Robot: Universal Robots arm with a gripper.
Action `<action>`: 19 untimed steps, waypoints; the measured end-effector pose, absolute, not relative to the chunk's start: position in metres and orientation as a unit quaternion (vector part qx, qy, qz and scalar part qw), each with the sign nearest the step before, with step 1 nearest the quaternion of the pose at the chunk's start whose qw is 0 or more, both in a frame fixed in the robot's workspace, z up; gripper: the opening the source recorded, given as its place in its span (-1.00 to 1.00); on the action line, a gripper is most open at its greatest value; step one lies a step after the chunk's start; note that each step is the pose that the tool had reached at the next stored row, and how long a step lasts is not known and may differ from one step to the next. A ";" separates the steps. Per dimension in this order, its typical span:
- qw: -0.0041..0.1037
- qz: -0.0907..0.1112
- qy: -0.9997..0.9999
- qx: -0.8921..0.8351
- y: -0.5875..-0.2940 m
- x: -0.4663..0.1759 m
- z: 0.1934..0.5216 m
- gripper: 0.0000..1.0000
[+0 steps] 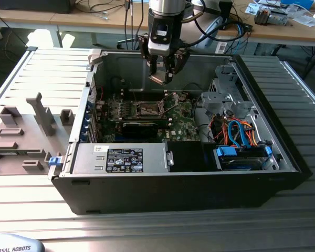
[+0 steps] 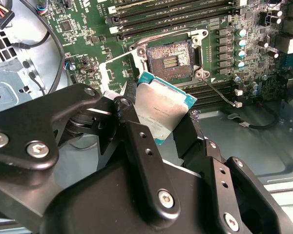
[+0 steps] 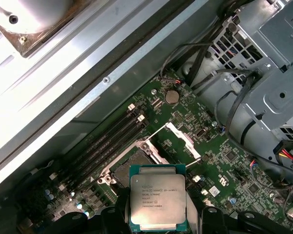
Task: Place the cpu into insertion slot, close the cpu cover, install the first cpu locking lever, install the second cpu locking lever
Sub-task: 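Place the cpu into insertion slot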
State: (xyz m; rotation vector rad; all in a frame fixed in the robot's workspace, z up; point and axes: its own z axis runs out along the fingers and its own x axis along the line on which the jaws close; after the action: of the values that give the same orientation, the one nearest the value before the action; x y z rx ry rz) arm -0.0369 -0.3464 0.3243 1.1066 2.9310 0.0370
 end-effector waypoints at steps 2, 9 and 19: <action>0.004 0.012 0.935 0.354 -0.346 -0.037 0.324 0.08; 0.004 0.012 0.934 0.357 -0.346 -0.037 0.324 0.08; 0.004 0.012 0.933 0.361 -0.346 -0.037 0.324 0.08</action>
State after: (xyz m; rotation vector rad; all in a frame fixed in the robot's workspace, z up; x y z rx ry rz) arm -0.0369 -0.3464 0.3241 1.1301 2.9218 0.0369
